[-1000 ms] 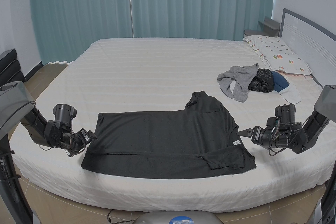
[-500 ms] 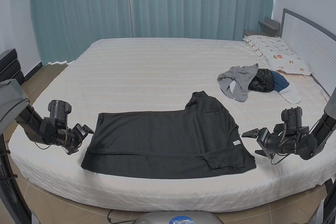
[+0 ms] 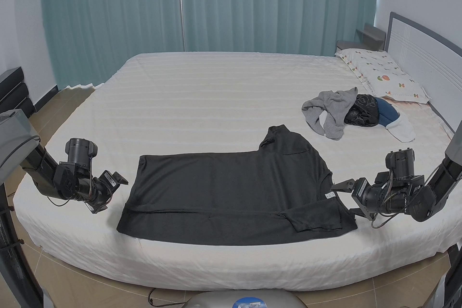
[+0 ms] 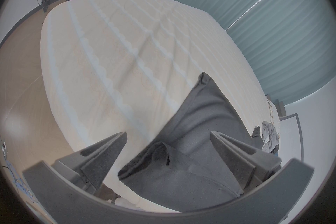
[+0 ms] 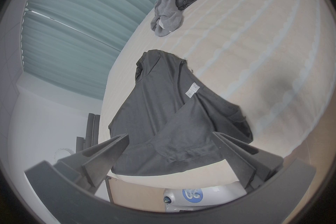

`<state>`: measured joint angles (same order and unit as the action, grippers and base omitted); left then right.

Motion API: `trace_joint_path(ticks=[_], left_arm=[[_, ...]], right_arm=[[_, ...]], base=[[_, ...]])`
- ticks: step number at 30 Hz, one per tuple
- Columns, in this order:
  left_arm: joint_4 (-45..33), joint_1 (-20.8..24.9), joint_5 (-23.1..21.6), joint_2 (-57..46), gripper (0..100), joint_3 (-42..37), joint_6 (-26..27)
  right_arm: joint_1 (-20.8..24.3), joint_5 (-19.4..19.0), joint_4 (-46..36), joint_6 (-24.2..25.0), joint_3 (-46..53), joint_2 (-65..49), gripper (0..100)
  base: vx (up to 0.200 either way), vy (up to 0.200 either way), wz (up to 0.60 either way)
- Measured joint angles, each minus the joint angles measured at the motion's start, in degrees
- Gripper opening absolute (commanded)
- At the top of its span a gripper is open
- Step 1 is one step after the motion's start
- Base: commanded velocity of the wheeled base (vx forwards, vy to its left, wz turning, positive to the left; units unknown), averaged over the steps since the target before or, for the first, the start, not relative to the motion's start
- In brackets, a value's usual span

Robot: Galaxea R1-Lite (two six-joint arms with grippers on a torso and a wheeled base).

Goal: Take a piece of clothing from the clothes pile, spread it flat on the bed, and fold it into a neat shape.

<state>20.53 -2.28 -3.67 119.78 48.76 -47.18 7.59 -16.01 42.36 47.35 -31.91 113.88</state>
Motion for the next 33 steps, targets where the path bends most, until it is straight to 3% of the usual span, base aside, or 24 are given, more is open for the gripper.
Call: trace_joint_path(ticks=[3,15,18,30,33], left_arm=[[0.00,0.09,-0.71,-0.11,100,0.07,-0.15],[0.00,0.50,-0.93,-0.22,100,-0.12,-0.20],[-0.01,0.57,-0.79,-0.13,100,-0.17,-0.04],[-0.11,1.40,-0.89,-0.38,100,-0.72,-0.23],[-0.22,1.43,-0.90,-0.49,100,-0.76,-0.33]], right_arm=[[0.06,0.06,0.00,-0.16,0.02,-0.05,100],[0.28,0.28,0.00,-0.17,0.09,-0.13,100],[0.30,0.35,0.00,-0.17,0.09,-0.13,100],[0.28,0.63,0.00,-0.13,0.20,-0.24,100],[0.32,0.66,0.00,-0.17,0.20,-0.24,100]], base=[[0.200,0.000,0.00],[0.000,0.000,0.00],[0.200,0.000,0.00],[0.000,0.000,0.00],[0.000,-0.200,0.00]])
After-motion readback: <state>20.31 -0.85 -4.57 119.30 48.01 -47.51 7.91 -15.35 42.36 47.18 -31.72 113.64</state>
